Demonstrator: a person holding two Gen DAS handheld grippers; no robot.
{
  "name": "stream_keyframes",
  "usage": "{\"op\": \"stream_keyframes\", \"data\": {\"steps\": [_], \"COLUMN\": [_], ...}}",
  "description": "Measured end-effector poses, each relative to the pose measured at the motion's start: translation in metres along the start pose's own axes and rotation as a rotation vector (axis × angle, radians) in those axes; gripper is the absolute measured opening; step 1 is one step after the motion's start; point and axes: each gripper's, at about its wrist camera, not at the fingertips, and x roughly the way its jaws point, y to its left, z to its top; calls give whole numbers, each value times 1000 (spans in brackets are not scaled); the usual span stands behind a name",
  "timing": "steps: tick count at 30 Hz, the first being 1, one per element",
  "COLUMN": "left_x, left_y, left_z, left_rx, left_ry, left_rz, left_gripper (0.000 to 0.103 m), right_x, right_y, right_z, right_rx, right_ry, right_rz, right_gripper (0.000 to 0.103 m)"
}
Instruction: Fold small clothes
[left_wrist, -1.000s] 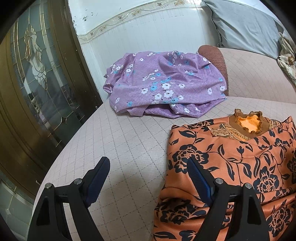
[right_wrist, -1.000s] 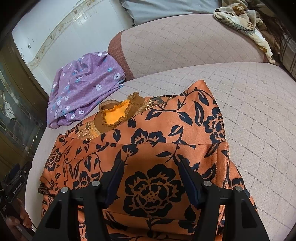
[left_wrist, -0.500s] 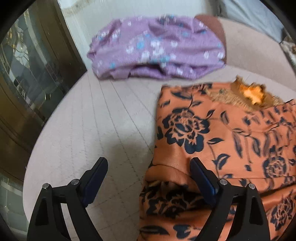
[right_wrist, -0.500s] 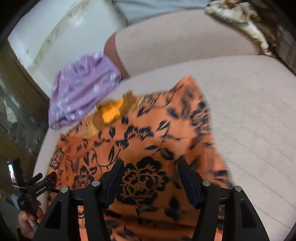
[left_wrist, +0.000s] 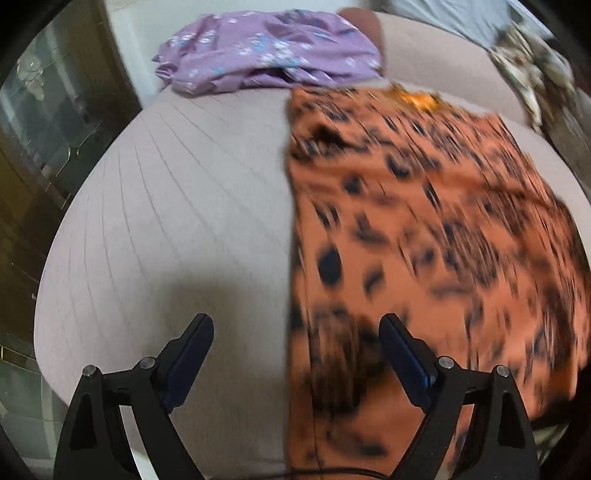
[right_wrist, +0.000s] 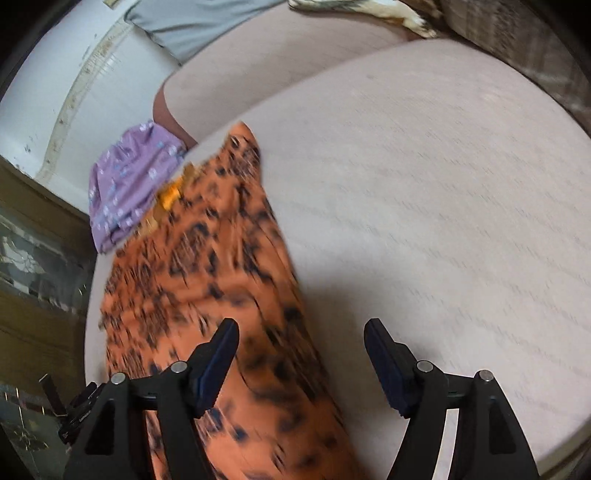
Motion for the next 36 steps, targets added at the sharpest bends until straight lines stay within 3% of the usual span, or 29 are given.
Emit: {"op": "stream_keyframes", "data": {"steps": [3, 4, 5, 6, 7, 9, 12, 15, 16, 17, 19, 20, 21, 22, 24, 27, 31, 34, 36], "left_x": [-7, -7, -7, -6, -5, -8, -11, -10, -9, -8, -8, -9, -12, -14, -13, -15, -32, -47, -53], "left_y": [-3, -1, 2, 5, 9, 16, 13, 3, 1, -3, -8, -8, -7, -6, -1, 7, 11, 24, 29], "left_z": [-19, -23, -26, -28, -29, -32, -38, -41, -42, -43, -44, -43, -42, -41, -36, -30, -6, 35, 74], "left_rx": [12, -7, -28, -53, -77, -125, -137, -114, -104, -86, -67, -71, -75, -80, -103, -136, -122, -118, -105], "left_ry": [8, 14, 25, 40, 53, 44, 51, 66, 68, 68, 63, 61, 56, 54, 71, 79, 24, -34, -82], "left_rz": [-16, -39, -60, -80, -98, -117, -124, -129, -128, -112, -92, -109, -124, -133, -191, -240, -293, -329, -315], "left_gripper": [91, 86, 80, 62, 52, 51, 52, 75, 76, 76, 72, 65, 43, 24, 10, 9, 9, 9, 6], "right_x": [-6, -5, -3, 1, 5, 2, 3, 7, 9, 11, 10, 8, 6, 4, 0, -9, -29, -38, -37], "right_y": [-11, -14, -15, -17, -17, -13, -5, 13, 20, 28, 45, 52, 57, 61, 60, 60, 62, 67, 73], "right_z": [-25, -33, -38, -46, -52, -61, -75, -96, -104, -111, -130, -134, -137, -137, -131, -116, -83, -48, -22], "right_rx": [2, 0, -1, -5, -10, -47, -83, -175, -218, -260, -345, -380, -405, -415, -402, -341, -257, -203, -169], "right_ry": [25, 36, 46, 72, 83, 52, 75, 75, 75, 72, 39, 36, 38, 34, 41, 46, -1, -45, -78], "right_rz": [0, -3, -9, -33, -48, -68, -84, -172, -204, -234, -267, -253, -236, -238, -205, -103, 30, 106, 135], "right_gripper": [80, 80, 80, 80, 80, 80, 82, 81, 80, 78, 60, 34, 18, 14, 9, 8, 8, 8, 8]}}
